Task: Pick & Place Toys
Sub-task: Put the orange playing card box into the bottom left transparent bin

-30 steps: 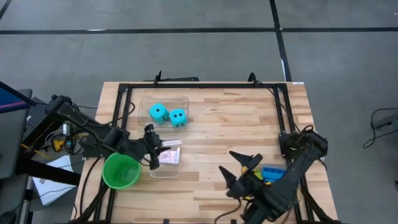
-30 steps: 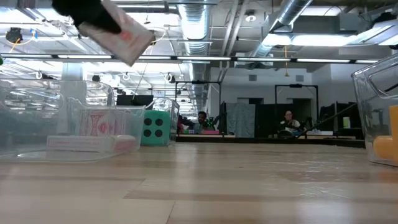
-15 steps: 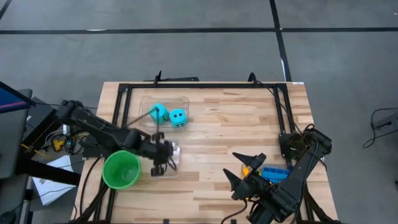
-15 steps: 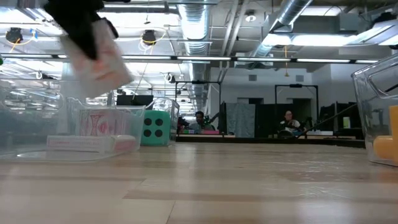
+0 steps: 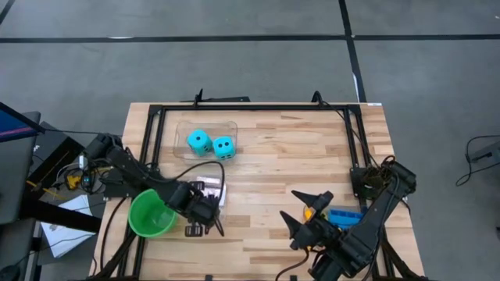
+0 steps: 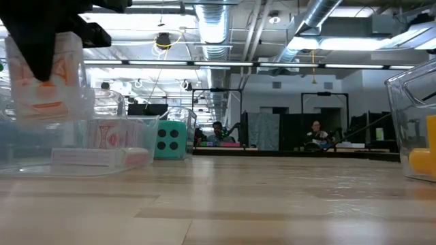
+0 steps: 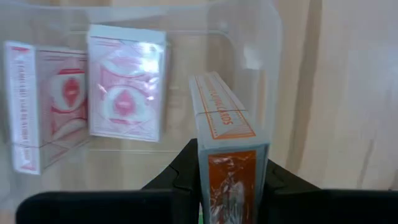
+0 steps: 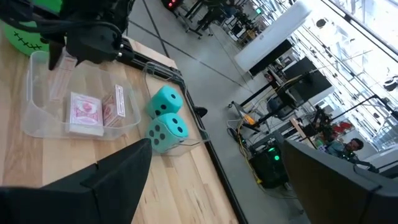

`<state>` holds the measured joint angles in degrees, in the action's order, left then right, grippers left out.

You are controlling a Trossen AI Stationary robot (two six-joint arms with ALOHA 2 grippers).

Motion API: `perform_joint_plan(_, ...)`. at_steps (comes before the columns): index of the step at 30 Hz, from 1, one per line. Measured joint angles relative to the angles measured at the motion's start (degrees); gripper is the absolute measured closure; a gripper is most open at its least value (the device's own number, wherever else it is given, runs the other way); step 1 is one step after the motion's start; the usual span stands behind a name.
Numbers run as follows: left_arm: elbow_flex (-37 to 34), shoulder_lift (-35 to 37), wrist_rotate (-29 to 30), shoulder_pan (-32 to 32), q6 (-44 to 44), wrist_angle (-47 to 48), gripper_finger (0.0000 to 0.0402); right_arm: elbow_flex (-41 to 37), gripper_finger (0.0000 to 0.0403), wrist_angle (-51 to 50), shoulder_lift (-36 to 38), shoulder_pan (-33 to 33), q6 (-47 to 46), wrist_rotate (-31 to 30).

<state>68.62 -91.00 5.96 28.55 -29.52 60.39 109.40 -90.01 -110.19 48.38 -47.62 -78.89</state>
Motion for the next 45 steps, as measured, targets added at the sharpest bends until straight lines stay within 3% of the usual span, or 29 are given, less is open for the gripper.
perform_joint_plan(16,-4.57,-0.57,1.24,-0.32,-0.98,-0.48,0.0342,0.0,0.0051,0.01,0.0,-0.57,-0.02,1.51)
perform_joint_plan(33,-8.37,-0.81,-0.63,-0.36,0.49,-7.31,0.0341,0.0,0.0051,0.0,-0.04,-0.88,0.0,1.73)
perform_joint_plan(45,-8.37,-0.81,-0.68,-0.37,1.22,-7.79,0.0224,0.0,0.0051,0.0,-0.04,-0.89,0.0,1.75)
